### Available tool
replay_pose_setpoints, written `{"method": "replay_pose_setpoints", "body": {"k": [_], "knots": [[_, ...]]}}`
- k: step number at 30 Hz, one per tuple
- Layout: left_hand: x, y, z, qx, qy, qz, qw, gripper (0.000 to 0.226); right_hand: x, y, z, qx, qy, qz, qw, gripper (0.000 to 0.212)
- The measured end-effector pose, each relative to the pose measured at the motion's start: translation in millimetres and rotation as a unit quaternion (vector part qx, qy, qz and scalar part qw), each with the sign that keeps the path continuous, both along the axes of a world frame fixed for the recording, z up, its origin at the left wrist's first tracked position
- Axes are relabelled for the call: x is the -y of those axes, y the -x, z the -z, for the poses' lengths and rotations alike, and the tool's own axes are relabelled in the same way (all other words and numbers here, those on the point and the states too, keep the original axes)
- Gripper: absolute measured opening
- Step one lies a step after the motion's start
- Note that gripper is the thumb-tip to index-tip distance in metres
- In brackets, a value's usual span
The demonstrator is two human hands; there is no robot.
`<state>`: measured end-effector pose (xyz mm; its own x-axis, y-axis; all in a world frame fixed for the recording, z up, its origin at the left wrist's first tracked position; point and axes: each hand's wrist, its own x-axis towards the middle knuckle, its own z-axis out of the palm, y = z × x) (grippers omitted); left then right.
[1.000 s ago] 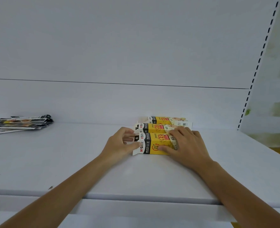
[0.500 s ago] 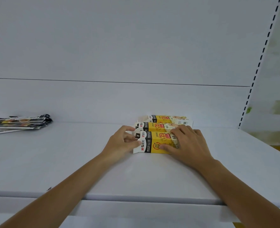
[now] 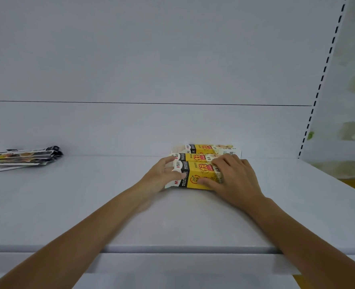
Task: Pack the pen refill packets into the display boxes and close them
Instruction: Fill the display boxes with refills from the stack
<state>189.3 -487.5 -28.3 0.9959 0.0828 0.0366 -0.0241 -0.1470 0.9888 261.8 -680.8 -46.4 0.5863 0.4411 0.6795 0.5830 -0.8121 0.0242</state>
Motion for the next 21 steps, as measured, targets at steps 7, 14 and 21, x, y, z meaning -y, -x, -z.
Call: {"method": "replay_pose_setpoints", "body": {"k": [7,14,21], "knots": [[6.6,4.1,1.4,0.050,-0.170,-0.044,0.983,0.058,-0.9,-0.8,-1.2,-0.016,0.020,0.002,1.000,0.072],[-18.7,17.9,2.5,0.047,-0.387,0.008,0.921,0.036,3.6,-5.9,-4.2,-0.049,0.042,0.017,0.998,0.081],[-99.2,37.1,-3.5,0.048,-0.452,-0.085,0.887,0.041,-45.7,0.8,-26.3,-0.012,0.033,-0.065,0.997,0.063]]}}
